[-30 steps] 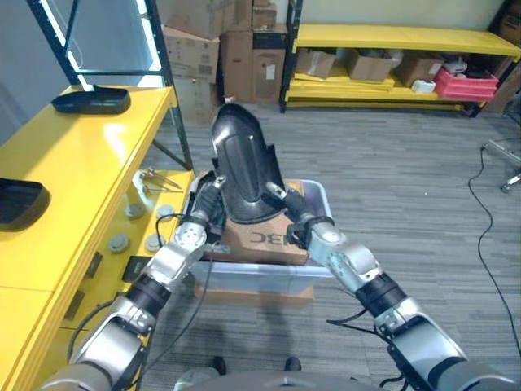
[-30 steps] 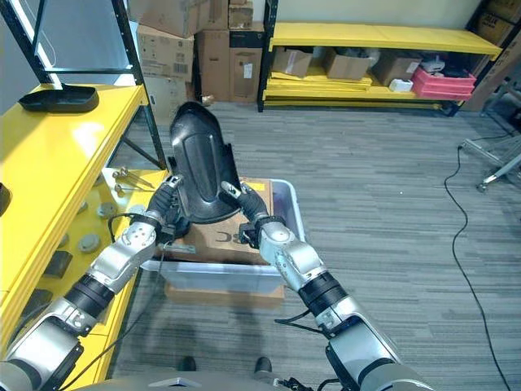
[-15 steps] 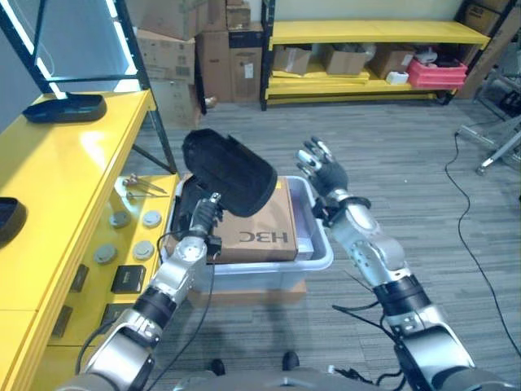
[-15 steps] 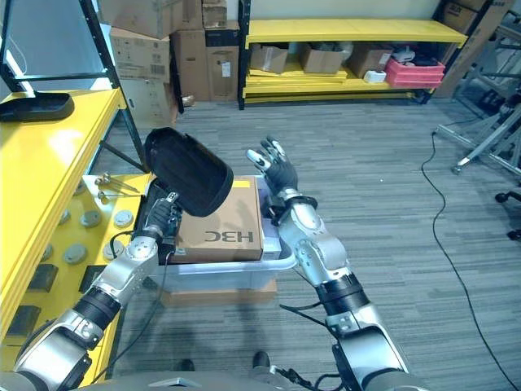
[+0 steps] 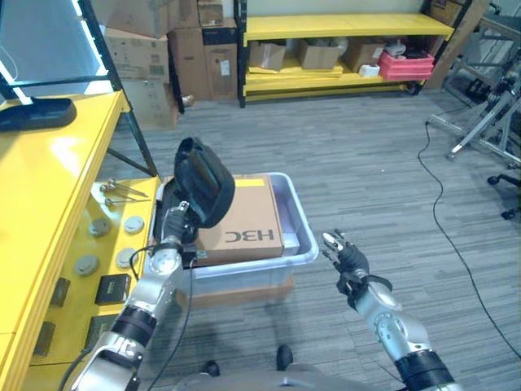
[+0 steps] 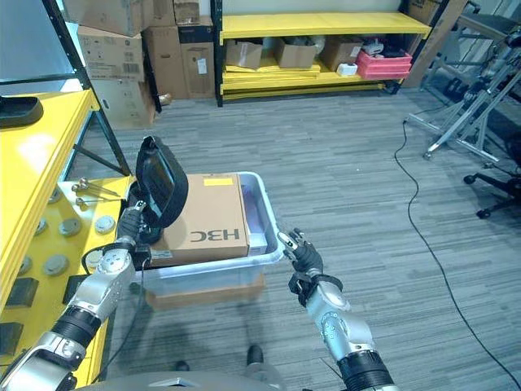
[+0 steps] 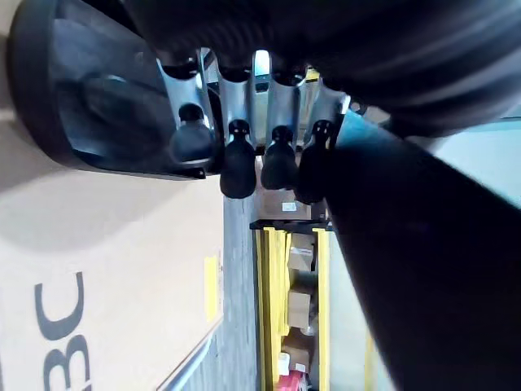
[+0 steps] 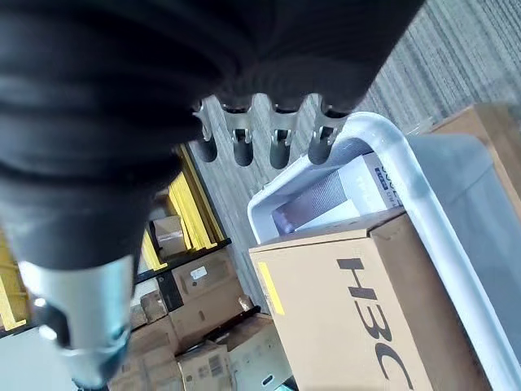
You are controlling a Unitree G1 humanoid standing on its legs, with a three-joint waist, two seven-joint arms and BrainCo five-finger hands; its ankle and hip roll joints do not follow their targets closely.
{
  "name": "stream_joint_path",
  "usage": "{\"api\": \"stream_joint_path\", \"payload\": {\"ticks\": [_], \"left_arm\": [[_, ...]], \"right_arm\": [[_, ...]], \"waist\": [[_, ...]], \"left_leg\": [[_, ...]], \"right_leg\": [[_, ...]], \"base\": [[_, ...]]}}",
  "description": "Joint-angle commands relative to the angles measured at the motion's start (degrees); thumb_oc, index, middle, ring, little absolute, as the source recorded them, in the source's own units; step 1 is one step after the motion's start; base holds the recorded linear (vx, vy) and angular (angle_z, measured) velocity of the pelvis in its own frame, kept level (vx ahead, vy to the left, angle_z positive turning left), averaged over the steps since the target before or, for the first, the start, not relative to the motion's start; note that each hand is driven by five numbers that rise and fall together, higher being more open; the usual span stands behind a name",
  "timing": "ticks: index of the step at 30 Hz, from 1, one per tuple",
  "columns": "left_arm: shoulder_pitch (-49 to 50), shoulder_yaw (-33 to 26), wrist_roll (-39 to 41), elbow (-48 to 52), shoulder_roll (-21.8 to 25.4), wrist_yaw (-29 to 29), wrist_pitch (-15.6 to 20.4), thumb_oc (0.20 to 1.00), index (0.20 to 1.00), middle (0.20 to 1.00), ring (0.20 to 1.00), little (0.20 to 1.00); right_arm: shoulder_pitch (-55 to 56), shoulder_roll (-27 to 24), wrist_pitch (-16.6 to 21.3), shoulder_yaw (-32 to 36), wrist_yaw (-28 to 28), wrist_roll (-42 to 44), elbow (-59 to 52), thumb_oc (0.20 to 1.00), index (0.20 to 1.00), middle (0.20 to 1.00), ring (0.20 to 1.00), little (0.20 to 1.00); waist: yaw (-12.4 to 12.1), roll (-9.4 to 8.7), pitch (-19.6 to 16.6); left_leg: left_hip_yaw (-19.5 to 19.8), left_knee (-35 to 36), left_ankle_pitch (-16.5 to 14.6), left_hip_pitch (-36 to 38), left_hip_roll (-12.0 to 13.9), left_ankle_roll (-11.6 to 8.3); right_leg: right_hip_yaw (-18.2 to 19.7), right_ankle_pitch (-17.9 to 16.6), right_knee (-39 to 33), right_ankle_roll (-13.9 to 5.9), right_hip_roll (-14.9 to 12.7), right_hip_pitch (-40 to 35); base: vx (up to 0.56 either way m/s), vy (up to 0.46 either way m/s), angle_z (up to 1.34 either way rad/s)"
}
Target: Move parts from the plastic box to the shelf.
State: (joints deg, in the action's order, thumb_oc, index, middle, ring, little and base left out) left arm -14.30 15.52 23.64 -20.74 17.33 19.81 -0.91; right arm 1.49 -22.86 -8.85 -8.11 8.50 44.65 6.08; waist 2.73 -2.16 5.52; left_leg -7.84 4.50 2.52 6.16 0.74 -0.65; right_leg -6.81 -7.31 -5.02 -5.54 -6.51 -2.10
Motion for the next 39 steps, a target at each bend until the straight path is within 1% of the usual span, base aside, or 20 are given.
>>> {"api": "stream_joint_path", "payload": {"ticks": [1, 3, 4, 6, 9, 13, 14, 15, 16, 19, 20, 22, 23, 26, 30, 33, 36, 37, 38, 39], "left_arm": [[-2.42, -3.7, -1.06, 5.88, 3.74, -0.16, 7.99, 0.2, 0.2, 0.2, 0.2, 0.2], [-1.56, -4.85, -1.62, 8.73, 5.18, -0.47, 8.24, 0.2, 0.2, 0.2, 0.2, 0.2], [-1.26, -5.02, -2.8, 10.82, 5.94, -1.25, 9.79, 0.2, 0.2, 0.2, 0.2, 0.2], [-1.44, -4.92, -2.64, 12.71, 6.36, -0.27, 10.26, 0.2, 0.2, 0.2, 0.2, 0.2], [0.86, -7.7, -1.68, 17.48, 6.95, 1.26, 13.05, 0.2, 0.2, 0.2, 0.2, 0.2], [2.67, -10.38, -3.29, 20.89, 8.05, 1.76, 14.84, 0.2, 0.2, 0.2, 0.2, 0.2], [3.63, -12.45, -3.32, 23.26, 8.94, 0.37, 15.75, 0.2, 0.2, 0.2, 0.2, 0.2], [3.94, -13.04, -3.73, 23.97, 9.31, -0.95, 16.17, 0.2, 0.2, 0.2, 0.2, 0.2], [3.98, -13.45, -3.63, 24.34, 9.68, -1.75, 16.34, 0.2, 0.2, 0.2, 0.2, 0.2], [4.0, -15.52, -5.47, 27.14, 11.3, -0.34, 17.57, 0.2, 0.2, 0.2, 0.2, 0.2], [3.42, -15.76, -6.11, 28.06, 11.87, 0.15, 17.85, 0.2, 0.2, 0.2, 0.2, 0.2], [2.75, -16.49, -7.66, 29.92, 13.5, 1.34, 17.19, 0.2, 0.2, 0.2, 0.2, 0.2], [2.79, -16.53, -7.67, 30.03, 13.55, 1.36, 17.09, 0.2, 0.2, 0.2, 0.2, 0.2], [3.41, -18.83, -9.72, 30.74, 16.18, 3.15, 15.06, 0.2, 0.2, 0.2, 0.2, 0.2], [3.63, -21.21, -12.79, 28.87, 19.07, 3.52, 12.09, 0.2, 0.2, 0.2, 0.2, 0.2], [3.74, -22.21, -16.36, 26.25, 21.13, 3.42, 10.52, 0.2, 0.2, 0.2, 0.2, 0.2], [1.42, -20.91, -20.73, 21.39, 23.52, 5.7, 8.51, 0.2, 0.2, 0.2, 0.2, 0.2], [0.6, -20.31, -22.16, 20.04, 23.99, 6.37, 7.91, 0.2, 0.2, 0.2, 0.2, 0.2], [-0.14, -19.7, -23.31, 18.78, 24.72, 7.55, 7.19, 0.2, 0.2, 0.2, 0.2, 0.2], [-1.21, -18.77, -25.07, 17.41, 25.34, 8.37, 5.96, 0.2, 0.2, 0.2, 0.2, 0.2]], "right_arm": [[-2.48, -0.32, 1.19, 1.63, -3.51, -1.97, -1.49, 1.0, 1.0, 1.0, 1.0, 1.0], [-1.63, -0.17, 0.86, 1.37, -3.89, -2.25, -1.23, 1.0, 1.0, 1.0, 1.0, 1.0], [-0.18, -0.67, 1.11, 1.4, -4.51, -1.94, -0.7, 1.0, 1.0, 1.0, 1.0, 1.0], [0.44, -0.85, 1.98, 1.27, -5.51, -1.64, 0.35, 1.0, 1.0, 1.0, 1.0, 1.0], [1.22, -3.07, 1.16, 0.39, -7.59, -3.4, 0.23, 1.0, 1.0, 1.0, 1.0, 1.0], [0.83, -4.81, 1.48, 0.01, -6.99, -2.89, 0.04, 1.0, 1.0, 1.0, 1.0, 1.0], [1.12, -4.42, 3.08, 0.1, -5.1, -2.88, 0.19, 1.0, 1.0, 1.0, 1.0, 1.0], [1.95, -4.1, 3.75, 0.57, -4.05, -2.68, -0.21, 1.0, 1.0, 1.0, 1.0, 1.0], [2.41, -3.76, 4.19, 0.58, -3.65, -2.86, -0.41, 1.0, 1.0, 1.0, 1.0, 1.0], [2.9, -2.78, 4.68, -0.69, -3.35, -3.79, -1.45, 1.0, 1.0, 1.0, 1.0, 1.0], [2.79, -2.33, 5.06, -1.01, -3.54, -4.17, -1.21, 1.0, 1.0, 1.0, 1.0, 1.0], [1.98, -1.51, 5.78, -1.96, -4.09, -4.88, -0.1, 1.0, 1.0, 1.0, 1.0, 1.0], [1.89, -1.44, 5.84, -2.02, -4.09, -4.91, 0.0, 1.0, 1.0, 1.0, 1.0, 1.0], [0.92, -0.13, 5.78, -3.54, -4.48, -5.8, 1.21, 1.0, 1.0, 1.0, 1.0, 1.0], [1.32, 1.11, 4.47, -4.63, -4.26, -5.75, 1.49, 1.0, 1.0, 1.0, 1.0, 1.0], [1.45, 2.34, 4.23, -5.51, -3.56, -4.95, 2.63, 1.0, 1.0, 1.0, 1.0, 1.0], [1.74, 4.14, 4.49, -6.64, -2.91, -5.49, 4.35, 1.0, 1.0, 1.0, 1.0, 1.0], [2.16, 4.48, 4.22, -6.85, -2.67, -5.53, 4.13, 1.0, 1.0, 1.0, 1.0, 1.0], [2.64, 4.65, 3.75, -6.92, -2.75, -5.78, 4.0, 1.0, 1.0, 1.0, 1.0, 1.0], [3.19, 4.54, 3.4, -6.67, -2.99, -5.88, 4.12, 1.0, 1.0, 1.0, 1.0, 1.0]], "waist": [[-1.75, 1.11, -3.04], [-1.93, 1.28, -2.93], [-1.11, 1.3, -2.8], [-1.06, 0.99, -2.59], [-2.38, 0.58, -1.65], [-4.24, 0.55, -0.57], [-4.89, 0.82, -0.14], [-4.76, 0.84, -0.15], [-4.61, 0.82, -0.31], [-3.96, 0.54, -1.12], [-3.66, 0.59, -1.37], [-4.59, 1.08, -1.71], [-4.52, 1.02, -1.68], [-6.62, 1.8, -2.39], [-7.94, 2.29, -3.3], [-8.85, 2.79, -3.56], [-8.52, 3.77, -2.59], [-7.88, 4.59, -1.89], [-6.96, 5.19, -1.41], [-5.5, 5.45, -0.75]], "left_leg": [[2.37, -2.01, -1.25, -2.23, 1.48, 0.11], [3.48, -2.07, -1.01, -2.84, 1.52, 0.42], [6.35, -1.92, -0.33, -3.91, 1.74, 0.46], [7.75, -2.34, 0.0, -4.72, 2.09, -0.03], [10.84, -3.26, 2.25, -6.29, 4.01, -2.12], [12.04, -3.55, 4.64, -9.44, 4.48, -3.32], [6.99, -3.39, 6.61, -12.05, 5.78, -4.27], [3.32, -3.76, 8.15, -13.62, 7.08, -4.96], [0.01, -4.68, 8.05, -14.4, 7.53, -5.1], [-9.92, -9.09, 2.77, -12.55, 5.28, -4.4], [-13.57, -9.19, 2.31, -11.93, 5.0, -3.93], [-14.45, -7.66, 2.66, -11.73, 3.92, -3.45], [-14.42, -7.54, 2.69, -11.67, 3.85, -3.41], [-11.43, -4.89, 1.87, -10.0, 0.64, -2.11], [-9.19, -2.47, 1.25, -7.91, -0.95, -0.74], [-7.56, -1.81, 0.68, -7.1, -1.91, 0.42], [-4.56, -1.59, -0.22, -6.53, -3.94, 3.24], [-4.25, -1.74, 0.54, -6.8, -3.86, 4.28], [-2.88, -1.21, 0.59, -6.37, -3.82, 4.65], [-0.76, -0.67, 0.7, -5.91, -4.0, 4.76]], "right_leg": [[-1.72, 1.57, 2.99, -4.41, -3.9, 0.08], [-0.78, 2.76, 4.86, -4.08, -3.3, 0.68], [2.13, 4.54, 6.55, -2.77, -0.9, 1.29], [2.37, 5.17, 6.75, -2.18, 0.12, 1.37], [0.79, 6.39, 7.32, -0.13, 2.75, 0.59], [-1.3, 6.72, 7.03, 0.62, 3.54, -0.23], [-6.4, 6.83, 6.01, 0.58, 3.27, -1.08], [-8.79, 6.19, 4.97, 0.47, 3.06, -1.45], [-10.88, 5.72, 4.42, 0.42, 2.68, -1.51], [-17.03, 5.23, 3.83, -0.59, 0.92, -2.18], [-18.86, 5.09, 4.17, -0.89, 0.54, -2.38], [-19.7, 5.06, 3.87, -1.14, 0.33, -3.07], [-19.75, 5.06, 3.86, -1.17, 0.29, -3.11], [-19.39, 5.54, 3.76, -1.72, 0.01, -3.95], [-19.49, 6.17, 5.56, -2.72, -1.28, -3.9], [-19.14, 6.58, 10.26, -3.7, -3.01, -2.88], [-15.02, 2.44, 25.64, -5.84, -7.97, 3.15], [-13.37, 0.79, 31.88, -5.11, -8.52, 6.27], [-10.11, 0.09, 36.55, -4.86, -7.88, 8.94], [-6.53, 0.11, 38.2, -4.36, -5.85, 11.32]], "base": [[0.04, -0.067, -0.07], [0.03, -0.127, -0.03], [0.03, -0.19, 0.19], [0.02, -0.229, 0.76], [0.01, -0.25, 0.84], [-0.05, -0.127, 0.64], [-0.14, -0.146, 0.79], [-0.13, -0.121, 1.28], [-0.07, -0.042, 2.43], [-0.01, 0.052, 2.28], [0.04, 0.117, 1.73], [0.03, 0.15, 1.15], [0.07, 0.142, 0.44], [0.11, 0.174, 0.59], [0.13, 0.165, 0.13], [0.11, 0.161, 0.24], [0.08, 0.223, 0.36], [0.0, 0.171, 0.53], [0.0, 0.064, 0.66], [0.08, -0.043, 0.64]]}}
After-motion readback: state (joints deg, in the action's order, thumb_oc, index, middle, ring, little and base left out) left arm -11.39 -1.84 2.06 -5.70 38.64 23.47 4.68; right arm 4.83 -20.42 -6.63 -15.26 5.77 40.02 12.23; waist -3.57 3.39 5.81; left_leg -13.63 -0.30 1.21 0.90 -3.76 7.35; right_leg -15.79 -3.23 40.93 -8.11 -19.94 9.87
